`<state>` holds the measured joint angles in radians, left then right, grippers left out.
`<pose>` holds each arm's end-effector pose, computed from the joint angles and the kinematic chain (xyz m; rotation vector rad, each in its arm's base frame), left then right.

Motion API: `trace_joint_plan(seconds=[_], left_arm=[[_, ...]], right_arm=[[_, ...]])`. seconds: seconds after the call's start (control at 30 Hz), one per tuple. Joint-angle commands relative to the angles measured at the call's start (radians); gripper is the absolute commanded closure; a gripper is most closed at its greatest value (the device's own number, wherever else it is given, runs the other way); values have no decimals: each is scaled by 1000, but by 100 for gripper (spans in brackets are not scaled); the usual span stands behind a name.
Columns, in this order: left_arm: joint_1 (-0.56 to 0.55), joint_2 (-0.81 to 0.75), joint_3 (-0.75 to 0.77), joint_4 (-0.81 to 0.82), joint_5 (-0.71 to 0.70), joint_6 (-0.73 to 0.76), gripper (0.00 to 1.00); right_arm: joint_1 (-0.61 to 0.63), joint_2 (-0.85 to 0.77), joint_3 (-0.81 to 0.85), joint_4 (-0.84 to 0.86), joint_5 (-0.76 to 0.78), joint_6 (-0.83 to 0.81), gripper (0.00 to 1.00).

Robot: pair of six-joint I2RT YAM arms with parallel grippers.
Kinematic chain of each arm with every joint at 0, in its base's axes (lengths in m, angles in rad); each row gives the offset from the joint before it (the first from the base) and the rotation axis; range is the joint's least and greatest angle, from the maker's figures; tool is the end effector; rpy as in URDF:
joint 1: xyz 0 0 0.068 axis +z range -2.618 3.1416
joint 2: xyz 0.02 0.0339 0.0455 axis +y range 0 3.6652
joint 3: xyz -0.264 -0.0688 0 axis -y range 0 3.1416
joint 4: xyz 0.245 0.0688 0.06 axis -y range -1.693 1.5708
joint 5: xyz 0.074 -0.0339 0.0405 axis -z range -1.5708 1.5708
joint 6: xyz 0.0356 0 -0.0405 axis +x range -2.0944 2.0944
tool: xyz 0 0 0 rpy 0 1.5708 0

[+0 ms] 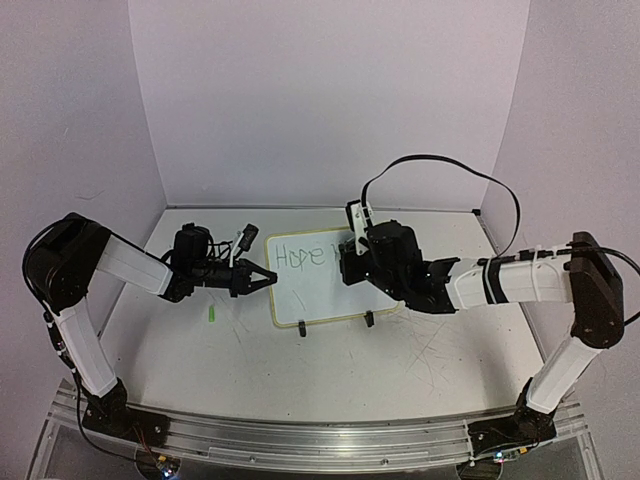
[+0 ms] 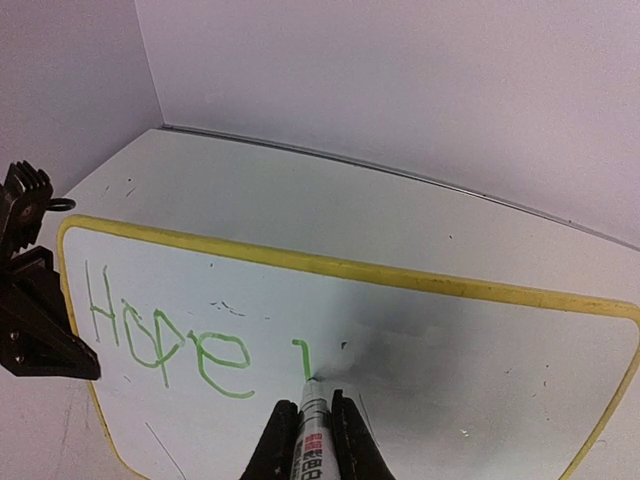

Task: Write a sentence on the whiteboard

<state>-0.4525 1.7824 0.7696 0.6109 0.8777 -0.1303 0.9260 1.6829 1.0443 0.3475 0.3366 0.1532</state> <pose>0.2984 -0.1755 0.1577 0.9016 1.8098 -1.2352 0.2409 0.3007 0.2471 -0.4813 1.8049 0.4386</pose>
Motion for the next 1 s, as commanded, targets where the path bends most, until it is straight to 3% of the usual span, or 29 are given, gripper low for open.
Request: trace_joint_plan(seconds=[0.0, 0.97], left_arm=[[11, -18, -3, -23, -132, 63, 100], [9, -14, 0, -26, -129, 63, 100]], right_arm=[[-22, 14, 45, 36, 60, -17, 100], [-34, -50, -42, 32, 95, 21, 100]])
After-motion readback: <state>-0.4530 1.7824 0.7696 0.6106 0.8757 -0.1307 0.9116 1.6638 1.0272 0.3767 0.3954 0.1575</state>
